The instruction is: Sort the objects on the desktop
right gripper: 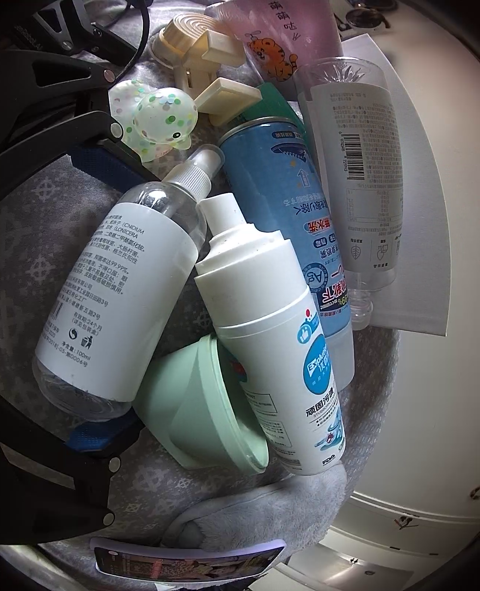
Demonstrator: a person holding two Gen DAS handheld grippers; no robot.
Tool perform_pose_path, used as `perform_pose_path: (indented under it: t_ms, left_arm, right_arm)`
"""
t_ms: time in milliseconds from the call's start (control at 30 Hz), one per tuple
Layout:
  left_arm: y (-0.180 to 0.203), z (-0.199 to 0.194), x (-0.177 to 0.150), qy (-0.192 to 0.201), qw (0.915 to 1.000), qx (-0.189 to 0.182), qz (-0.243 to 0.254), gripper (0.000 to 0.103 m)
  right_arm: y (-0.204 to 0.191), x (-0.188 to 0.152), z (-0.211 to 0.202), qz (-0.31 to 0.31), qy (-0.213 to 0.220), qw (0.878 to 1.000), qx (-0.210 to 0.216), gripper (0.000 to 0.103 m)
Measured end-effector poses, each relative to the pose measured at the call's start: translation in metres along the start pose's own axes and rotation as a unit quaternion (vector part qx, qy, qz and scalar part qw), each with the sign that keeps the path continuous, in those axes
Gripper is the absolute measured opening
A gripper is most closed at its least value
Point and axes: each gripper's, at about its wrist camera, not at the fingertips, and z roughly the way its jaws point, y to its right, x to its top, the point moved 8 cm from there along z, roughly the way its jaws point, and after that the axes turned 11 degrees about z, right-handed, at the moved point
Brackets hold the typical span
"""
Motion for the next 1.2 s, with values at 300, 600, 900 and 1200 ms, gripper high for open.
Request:
perform_pose_path:
  t_ms: [300, 600, 900, 1200]
  left_arm:
    - [-0.001, -0.003, -0.004, -0.003, 0.9999, -0.008, -0.007, 0.103]
    - [0.003, -0.03, -0.024, -0.039, 0.9992, -0.013, 0.003, 0.103]
    - [-0.015, -0.11, -0.007, 0.031, 0.999, 0.03, 0.011, 0.103]
    - [-0.037, -0.127, 0.061, 0.077, 0.9958, 0.035, 0.037, 0.103]
  right_arm:
    - [0.0, -0.001, -0.001, 0.0, 0.0, 1.0, 0.0, 0.103]
    - [-0.004, 0.001, 0.001, 0.001, 0.002, 1.0, 0.001, 0.103]
    - [0.008, -0.002, 0.004, 0.002, 0.003, 1.0, 0.003, 0.103]
    - [0.011, -0.016, -0.011, -0.006, -0.036, 0.999, 0.019, 0.103]
